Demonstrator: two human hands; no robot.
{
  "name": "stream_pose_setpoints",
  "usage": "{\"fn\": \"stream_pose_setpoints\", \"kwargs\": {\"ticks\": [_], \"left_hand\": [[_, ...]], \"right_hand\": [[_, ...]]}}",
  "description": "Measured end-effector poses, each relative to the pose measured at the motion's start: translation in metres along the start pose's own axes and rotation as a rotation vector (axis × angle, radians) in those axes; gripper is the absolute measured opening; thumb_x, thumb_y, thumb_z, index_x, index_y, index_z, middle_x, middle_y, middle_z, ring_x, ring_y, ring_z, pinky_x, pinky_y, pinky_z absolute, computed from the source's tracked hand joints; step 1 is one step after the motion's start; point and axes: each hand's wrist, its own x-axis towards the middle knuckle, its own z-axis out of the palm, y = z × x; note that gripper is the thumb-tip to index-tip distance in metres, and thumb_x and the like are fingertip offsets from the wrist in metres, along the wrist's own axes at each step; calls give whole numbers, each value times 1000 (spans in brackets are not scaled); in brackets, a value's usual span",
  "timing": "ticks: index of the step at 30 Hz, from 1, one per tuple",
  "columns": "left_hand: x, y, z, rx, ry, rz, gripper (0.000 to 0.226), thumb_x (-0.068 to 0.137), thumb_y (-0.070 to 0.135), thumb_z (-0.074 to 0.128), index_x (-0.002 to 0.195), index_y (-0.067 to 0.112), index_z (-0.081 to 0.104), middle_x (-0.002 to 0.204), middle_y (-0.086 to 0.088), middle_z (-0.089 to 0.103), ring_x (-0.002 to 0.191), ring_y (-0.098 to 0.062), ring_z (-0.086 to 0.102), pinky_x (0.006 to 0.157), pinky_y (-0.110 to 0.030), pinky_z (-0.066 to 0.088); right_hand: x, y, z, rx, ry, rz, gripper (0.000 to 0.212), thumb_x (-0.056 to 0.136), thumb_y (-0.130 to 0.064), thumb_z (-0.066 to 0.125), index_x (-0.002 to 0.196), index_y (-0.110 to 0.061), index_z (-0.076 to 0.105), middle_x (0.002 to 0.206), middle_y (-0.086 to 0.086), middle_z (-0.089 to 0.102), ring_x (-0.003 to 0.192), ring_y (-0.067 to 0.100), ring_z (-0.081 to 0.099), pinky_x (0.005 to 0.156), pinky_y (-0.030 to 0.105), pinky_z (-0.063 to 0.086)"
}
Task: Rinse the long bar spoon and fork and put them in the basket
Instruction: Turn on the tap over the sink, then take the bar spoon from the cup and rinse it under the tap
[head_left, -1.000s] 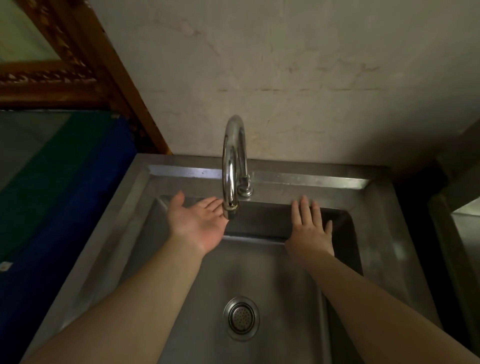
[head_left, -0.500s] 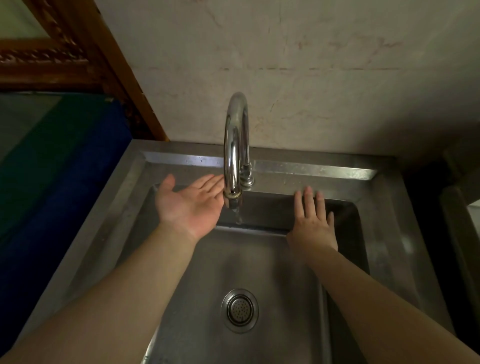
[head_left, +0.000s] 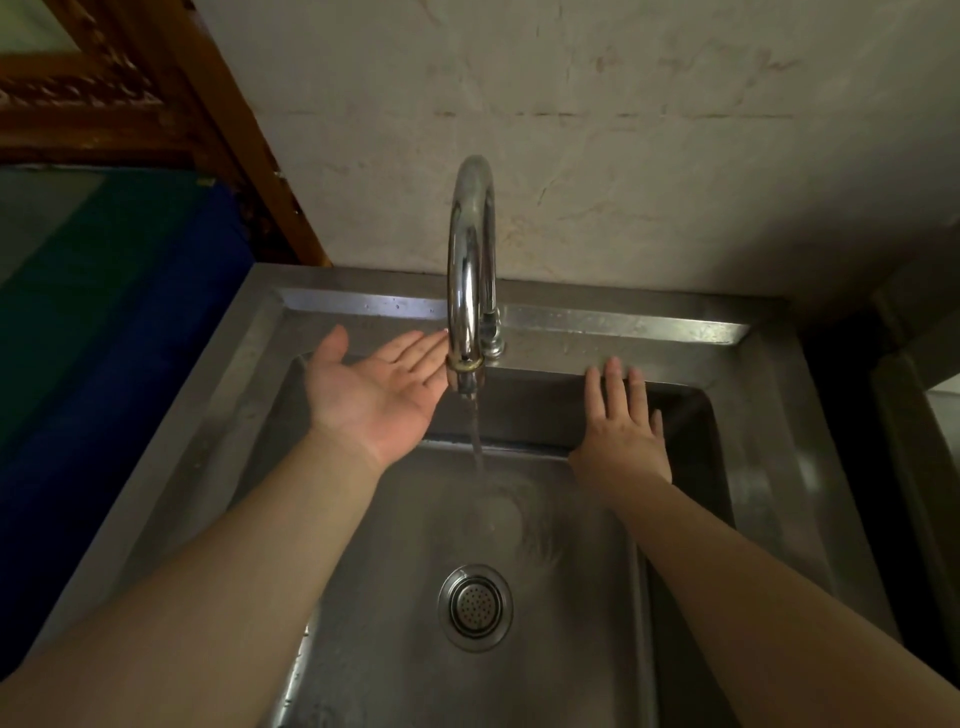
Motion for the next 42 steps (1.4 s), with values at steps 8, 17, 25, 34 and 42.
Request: {"fn": "stream_pose_setpoints", "kwargs": {"ticks": [8, 17, 25, 34, 42], "left_hand": [[-43, 0, -1, 756, 278, 134, 40, 97, 33, 45, 126, 9, 57, 117, -8, 70, 105, -23, 68, 90, -35, 50], [-155, 50, -17, 1546, 238, 474, 25, 94, 29, 53, 116, 30, 63, 110, 16, 68, 101, 2, 62, 96, -30, 49], [-323, 155, -49, 1948, 208, 1010, 28, 90, 34, 49, 115, 28, 60, 99, 20, 63, 89, 6, 59, 75, -2, 38], [-490, 312, -171, 1820, 655, 1344, 22, 94, 46, 44, 115, 51, 52, 106, 23, 63, 84, 0, 59, 70, -18, 45], [-514, 326, -304, 1808, 772, 702, 41, 87, 18, 62, 127, 18, 54, 117, -1, 58, 105, -2, 56, 77, -4, 35]], "right_hand": [[-15, -2, -23, 92, -78, 21, 99, 87, -25, 62, 154, -27, -11, 164, 0, -18, 149, 26, -17, 121, 52, 6], [-145, -51, -11, 300, -163, 158, 29, 89, -16, 53, 116, -9, 59, 123, 14, 57, 109, 33, 56, 84, 38, 51], [-265, -212, -50, 523, -110, -186, 13, 88, -16, 59, 95, -15, 70, 96, 9, 73, 91, 31, 68, 75, 39, 50], [-373, -399, -118, 540, -186, -1003, 17, 92, -22, 57, 101, -20, 71, 87, -1, 66, 77, 17, 63, 71, 32, 52], [-411, -546, -142, 105, 43, -1425, 20, 90, -11, 49, 99, -12, 67, 96, 7, 62, 89, 28, 55, 76, 43, 49]]}}
